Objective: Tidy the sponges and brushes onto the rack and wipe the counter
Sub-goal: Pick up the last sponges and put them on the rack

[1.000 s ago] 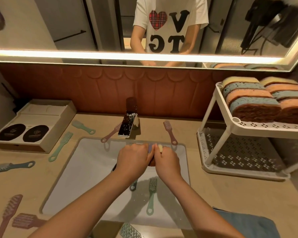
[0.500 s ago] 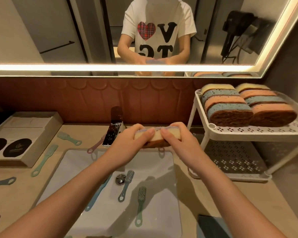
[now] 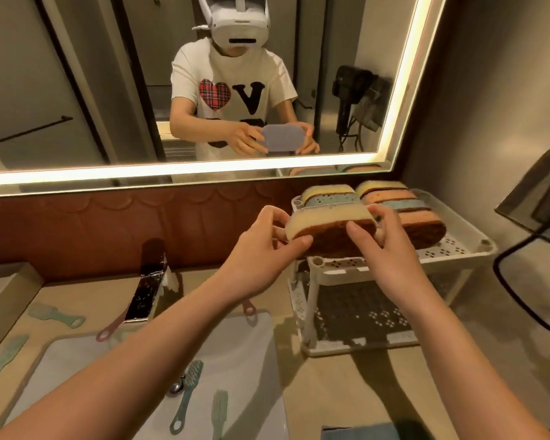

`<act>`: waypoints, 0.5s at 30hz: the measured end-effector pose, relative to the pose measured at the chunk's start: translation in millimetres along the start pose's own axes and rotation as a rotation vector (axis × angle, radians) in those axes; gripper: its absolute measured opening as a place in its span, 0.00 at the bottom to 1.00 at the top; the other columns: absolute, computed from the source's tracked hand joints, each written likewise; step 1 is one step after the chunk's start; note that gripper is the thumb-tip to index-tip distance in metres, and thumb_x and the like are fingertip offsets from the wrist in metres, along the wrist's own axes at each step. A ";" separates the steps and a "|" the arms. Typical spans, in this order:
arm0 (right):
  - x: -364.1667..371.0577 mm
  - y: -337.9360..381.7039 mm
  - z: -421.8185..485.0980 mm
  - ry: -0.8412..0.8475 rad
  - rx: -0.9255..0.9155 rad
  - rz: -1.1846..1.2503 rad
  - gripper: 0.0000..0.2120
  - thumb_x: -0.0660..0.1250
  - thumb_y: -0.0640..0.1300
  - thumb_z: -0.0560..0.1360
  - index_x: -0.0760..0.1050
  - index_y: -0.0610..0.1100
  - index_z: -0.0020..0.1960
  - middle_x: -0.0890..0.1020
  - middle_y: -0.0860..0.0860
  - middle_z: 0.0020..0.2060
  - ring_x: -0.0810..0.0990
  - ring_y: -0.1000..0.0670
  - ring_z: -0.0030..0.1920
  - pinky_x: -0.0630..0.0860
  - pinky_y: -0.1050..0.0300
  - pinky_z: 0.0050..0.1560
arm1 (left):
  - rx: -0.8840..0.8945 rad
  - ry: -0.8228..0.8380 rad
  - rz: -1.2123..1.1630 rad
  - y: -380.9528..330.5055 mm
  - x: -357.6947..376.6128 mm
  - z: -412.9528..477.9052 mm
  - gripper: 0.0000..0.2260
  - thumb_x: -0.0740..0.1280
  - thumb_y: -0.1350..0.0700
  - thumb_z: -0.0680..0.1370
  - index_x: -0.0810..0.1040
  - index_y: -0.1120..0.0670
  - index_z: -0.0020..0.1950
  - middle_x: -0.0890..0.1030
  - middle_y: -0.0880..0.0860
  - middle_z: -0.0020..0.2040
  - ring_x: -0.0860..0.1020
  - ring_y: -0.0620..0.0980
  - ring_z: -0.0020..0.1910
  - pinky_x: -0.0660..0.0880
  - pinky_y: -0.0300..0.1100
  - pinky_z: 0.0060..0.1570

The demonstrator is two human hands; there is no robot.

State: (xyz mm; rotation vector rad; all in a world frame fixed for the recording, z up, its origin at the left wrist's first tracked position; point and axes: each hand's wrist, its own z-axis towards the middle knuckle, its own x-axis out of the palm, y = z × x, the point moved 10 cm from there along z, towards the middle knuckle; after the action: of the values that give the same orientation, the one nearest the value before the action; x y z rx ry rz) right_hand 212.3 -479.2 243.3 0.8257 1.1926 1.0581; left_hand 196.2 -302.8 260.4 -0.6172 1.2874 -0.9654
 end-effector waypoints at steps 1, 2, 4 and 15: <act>-10.2 -6.4 1.6 -0.019 0.029 -0.007 0.20 0.62 0.56 0.75 0.61 0.56 0.65 0.75 0.53 0.60 0.75 0.53 0.59 0.73 0.55 0.57 | 0.019 0.029 0.023 -5.3 10.1 5.2 0.12 0.65 0.48 0.76 0.68 0.50 0.56 0.80 0.48 0.48 0.80 0.45 0.46 0.75 0.35 0.42; -17.2 -13.7 3.8 -0.030 0.053 -0.019 0.19 0.62 0.56 0.75 0.61 0.56 0.63 0.75 0.51 0.60 0.75 0.51 0.60 0.73 0.53 0.57 | 0.044 0.053 0.062 -9.6 18.7 9.1 0.12 0.64 0.48 0.77 0.68 0.50 0.56 0.81 0.48 0.48 0.80 0.44 0.45 0.75 0.35 0.41; -33.3 -26.5 6.4 -0.058 0.088 -0.049 0.19 0.61 0.59 0.74 0.62 0.56 0.62 0.75 0.51 0.60 0.74 0.50 0.61 0.73 0.48 0.61 | 0.110 0.069 0.167 -19.4 36.2 17.6 0.12 0.64 0.47 0.77 0.69 0.50 0.57 0.81 0.49 0.50 0.80 0.44 0.45 0.75 0.38 0.41; -37.5 -48.3 12.5 -0.077 0.152 -0.669 0.19 0.54 0.58 0.78 0.67 0.48 0.63 0.77 0.48 0.58 0.70 0.45 0.63 0.57 0.47 0.69 | 0.227 -0.049 0.615 -14.9 61.4 26.8 0.17 0.63 0.47 0.77 0.70 0.50 0.64 0.75 0.49 0.59 0.74 0.48 0.56 0.75 0.42 0.47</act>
State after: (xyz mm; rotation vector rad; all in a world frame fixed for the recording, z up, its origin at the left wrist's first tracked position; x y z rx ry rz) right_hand 233.0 -529.7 212.9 0.5107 1.3589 0.3898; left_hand 218.3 -366.5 247.3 -0.0511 1.1967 -0.5647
